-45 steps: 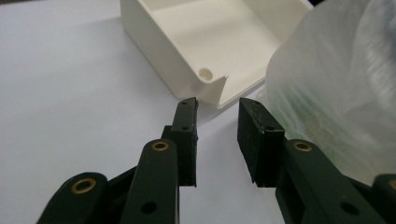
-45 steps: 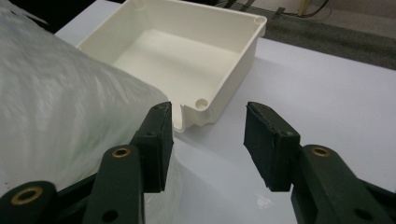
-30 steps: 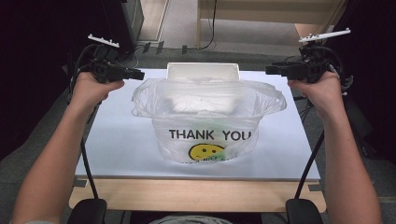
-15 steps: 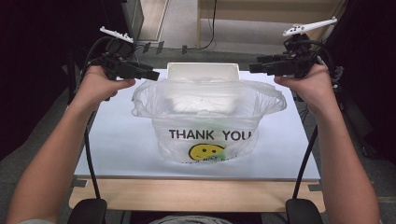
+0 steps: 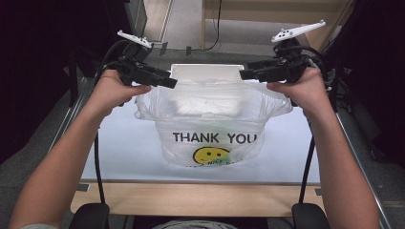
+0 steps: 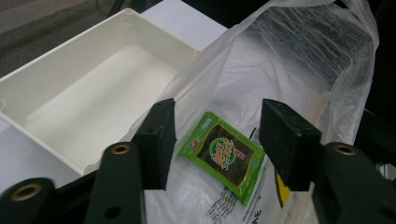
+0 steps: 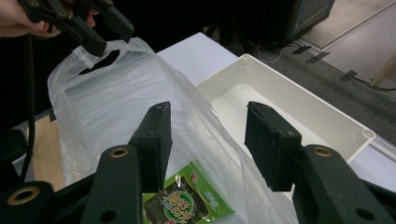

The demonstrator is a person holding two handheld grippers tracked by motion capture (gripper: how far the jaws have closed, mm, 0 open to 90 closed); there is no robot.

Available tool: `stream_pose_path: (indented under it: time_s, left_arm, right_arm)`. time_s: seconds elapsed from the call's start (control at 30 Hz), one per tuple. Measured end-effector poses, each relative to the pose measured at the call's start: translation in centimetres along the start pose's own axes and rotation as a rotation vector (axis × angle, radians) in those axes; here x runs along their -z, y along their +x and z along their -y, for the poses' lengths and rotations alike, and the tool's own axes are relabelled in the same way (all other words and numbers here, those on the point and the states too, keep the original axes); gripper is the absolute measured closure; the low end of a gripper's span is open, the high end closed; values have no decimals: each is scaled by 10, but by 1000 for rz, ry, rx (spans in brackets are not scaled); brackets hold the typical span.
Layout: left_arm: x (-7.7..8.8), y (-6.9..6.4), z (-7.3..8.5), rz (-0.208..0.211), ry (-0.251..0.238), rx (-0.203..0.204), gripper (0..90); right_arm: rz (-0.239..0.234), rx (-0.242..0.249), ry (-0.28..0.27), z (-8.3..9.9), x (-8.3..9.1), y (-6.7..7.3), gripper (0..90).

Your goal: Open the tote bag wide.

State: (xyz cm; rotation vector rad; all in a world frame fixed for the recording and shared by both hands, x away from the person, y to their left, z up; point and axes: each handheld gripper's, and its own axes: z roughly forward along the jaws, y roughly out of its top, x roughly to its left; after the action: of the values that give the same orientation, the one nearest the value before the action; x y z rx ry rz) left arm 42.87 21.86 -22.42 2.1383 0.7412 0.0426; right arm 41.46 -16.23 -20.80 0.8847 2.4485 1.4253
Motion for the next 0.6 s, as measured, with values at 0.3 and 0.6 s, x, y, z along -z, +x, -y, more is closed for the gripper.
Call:
stream_pose_path:
  time_s: [0.3,0.6]
  left_arm:
    - [-24,-14,-7,-5,5,-19,703]
    - [-43,-18,-8,-2,12,-9,815]
  right_arm:
    - [-8,13,24,-3,-25,8,621]
    - [-39,-3,48,-9,-45,20,673]
